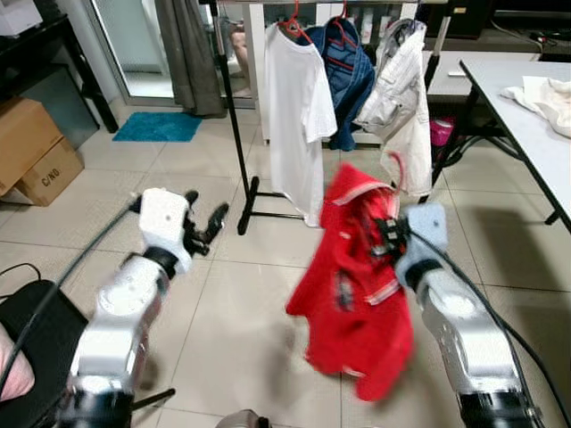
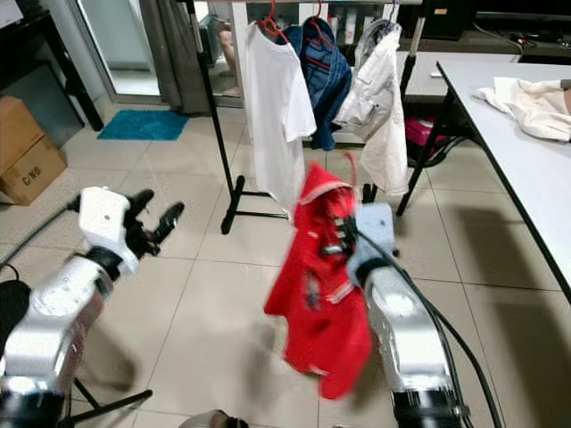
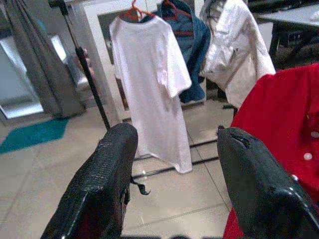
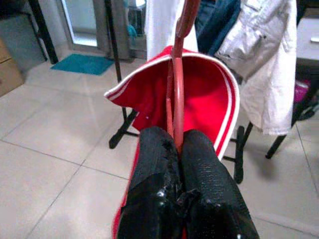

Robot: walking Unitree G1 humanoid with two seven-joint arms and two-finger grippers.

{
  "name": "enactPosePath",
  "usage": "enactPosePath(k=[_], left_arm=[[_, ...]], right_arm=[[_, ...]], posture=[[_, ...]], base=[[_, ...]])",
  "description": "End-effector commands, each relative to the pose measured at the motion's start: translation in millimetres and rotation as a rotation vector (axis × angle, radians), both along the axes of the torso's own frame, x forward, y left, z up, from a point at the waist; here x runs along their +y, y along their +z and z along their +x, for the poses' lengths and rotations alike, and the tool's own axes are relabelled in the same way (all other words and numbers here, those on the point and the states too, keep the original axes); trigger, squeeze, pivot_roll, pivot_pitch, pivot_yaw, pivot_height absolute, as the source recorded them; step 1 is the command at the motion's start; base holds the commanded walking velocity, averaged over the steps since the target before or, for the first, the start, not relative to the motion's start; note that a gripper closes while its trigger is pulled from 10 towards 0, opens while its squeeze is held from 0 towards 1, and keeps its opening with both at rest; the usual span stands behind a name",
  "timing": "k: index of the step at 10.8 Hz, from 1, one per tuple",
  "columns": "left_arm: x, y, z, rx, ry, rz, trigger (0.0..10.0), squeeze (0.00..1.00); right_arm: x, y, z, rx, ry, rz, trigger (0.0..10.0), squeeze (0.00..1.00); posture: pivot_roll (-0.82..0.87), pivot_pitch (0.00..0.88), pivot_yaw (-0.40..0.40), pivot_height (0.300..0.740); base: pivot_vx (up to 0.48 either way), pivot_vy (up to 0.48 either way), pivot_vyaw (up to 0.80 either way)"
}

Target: Hang hanger

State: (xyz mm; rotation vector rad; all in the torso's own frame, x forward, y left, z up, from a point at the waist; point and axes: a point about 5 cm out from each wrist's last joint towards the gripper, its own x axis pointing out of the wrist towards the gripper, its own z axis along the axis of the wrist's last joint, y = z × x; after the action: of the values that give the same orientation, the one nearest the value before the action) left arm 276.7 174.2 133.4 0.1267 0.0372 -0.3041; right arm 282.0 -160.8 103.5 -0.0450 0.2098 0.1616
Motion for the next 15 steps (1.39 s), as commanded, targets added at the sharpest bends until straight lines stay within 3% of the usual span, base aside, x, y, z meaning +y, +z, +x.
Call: enactPosePath(k=[1,3,5,10,15], left_arm=[[-3.5,2,-1.9,-0.002,0.0,0.011,10.0,0.0],[-11.2,5,-2.0,-0.012,-0.02,0.003,10.0,0.0],[-12.2,8,-0.2,-0.017,-0.008,-0.007,10.0,0.0],[-20.6,9,2.5,-0.016,-0.031,-0.02,10.0,0.0],[-22.8,13,7.3,-0.027,-0.043,-0.024,10.0,0.0]], right_arm=[[1.7,18,2.5,-0.102,-0.03,0.019,10.0,0.0],[-1.4,16,6.6,-0.089,-0.127,0.066,10.0,0.0],[3.1,16,4.2,-0.08,-0.074,0.133,10.0,0.0],[-2.0,24,4.0,-0.143,-0.123,0.087,10.0,0.0],[-2.8,22,6.6,-0.111,-0.132,0.121,10.0,0.0]], posture=[[-0.04,0.0,0.063,0.74],[-0.02,0.0,0.063,0.74],[-0.02,0.0,0.058,0.74],[-0.04,0.0,0.072,0.74],[-0.04,0.0,0.08,0.74]], base=[[0.0,0.0,0.0],[0.124,0.0,0.0],[0.276,0.0,0.0],[0.289,0.0,0.0],[0.291,0.0,0.0]])
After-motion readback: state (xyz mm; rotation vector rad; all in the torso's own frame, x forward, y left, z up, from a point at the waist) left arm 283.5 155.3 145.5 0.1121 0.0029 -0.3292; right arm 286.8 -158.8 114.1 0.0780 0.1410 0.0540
